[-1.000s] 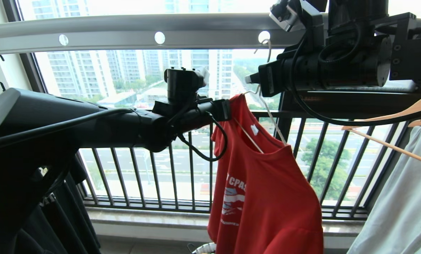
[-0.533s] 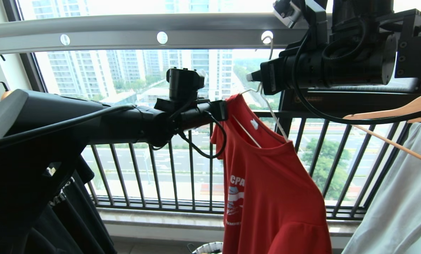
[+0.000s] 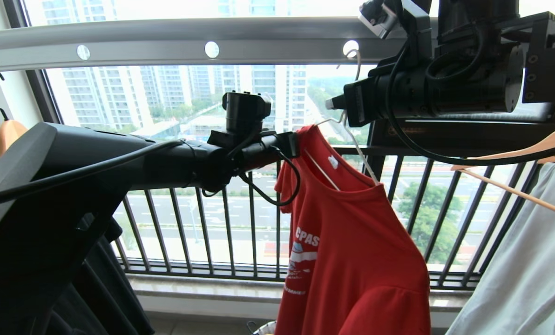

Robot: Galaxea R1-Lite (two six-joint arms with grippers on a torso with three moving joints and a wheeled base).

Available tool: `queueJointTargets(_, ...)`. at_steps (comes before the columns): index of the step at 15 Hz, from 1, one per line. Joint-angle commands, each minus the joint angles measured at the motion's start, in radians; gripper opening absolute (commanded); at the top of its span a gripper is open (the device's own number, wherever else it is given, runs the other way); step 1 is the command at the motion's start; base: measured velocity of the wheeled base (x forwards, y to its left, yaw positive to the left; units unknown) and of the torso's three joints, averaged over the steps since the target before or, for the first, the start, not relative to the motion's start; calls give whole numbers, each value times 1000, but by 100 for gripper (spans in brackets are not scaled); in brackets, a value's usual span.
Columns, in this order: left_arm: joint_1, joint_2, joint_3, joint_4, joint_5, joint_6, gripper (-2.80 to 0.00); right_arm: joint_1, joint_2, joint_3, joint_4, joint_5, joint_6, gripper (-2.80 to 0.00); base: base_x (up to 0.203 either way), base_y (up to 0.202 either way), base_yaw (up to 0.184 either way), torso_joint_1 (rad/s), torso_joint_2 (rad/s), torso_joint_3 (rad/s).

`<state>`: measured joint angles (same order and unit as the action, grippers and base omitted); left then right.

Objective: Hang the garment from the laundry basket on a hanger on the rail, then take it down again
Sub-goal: Take the clothes off the clothes rack

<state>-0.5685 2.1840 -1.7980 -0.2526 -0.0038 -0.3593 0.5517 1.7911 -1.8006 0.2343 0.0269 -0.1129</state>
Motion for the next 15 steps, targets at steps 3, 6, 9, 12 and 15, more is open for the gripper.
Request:
queueJointTargets(3,-1,-48,39,0,-5,0,0,1,1,0,2,1,-1,-280,0,0,0,0,0,0)
queueJointTargets(6,-3,-205,148,0,-29,1,0,-1,10,-2,0,-1,-1,-280,0,0,0,0,0,0)
queueJointTargets(9,-5,-386,247,5,-110,-2,0,-1,17,-3,0,-1,-1,-280,0,0,0,0,0,0)
queueJointTargets(12,-11,-430,246,89,-143,-3,0,-1,17,-2,4,-2,-1,-280,0,0,0,0,0,0)
queueJointTargets(15,-7,-435,250,91,-145,-1,-280,-1,17,3,7,-2,-1,-280,0,0,0,0,0,0)
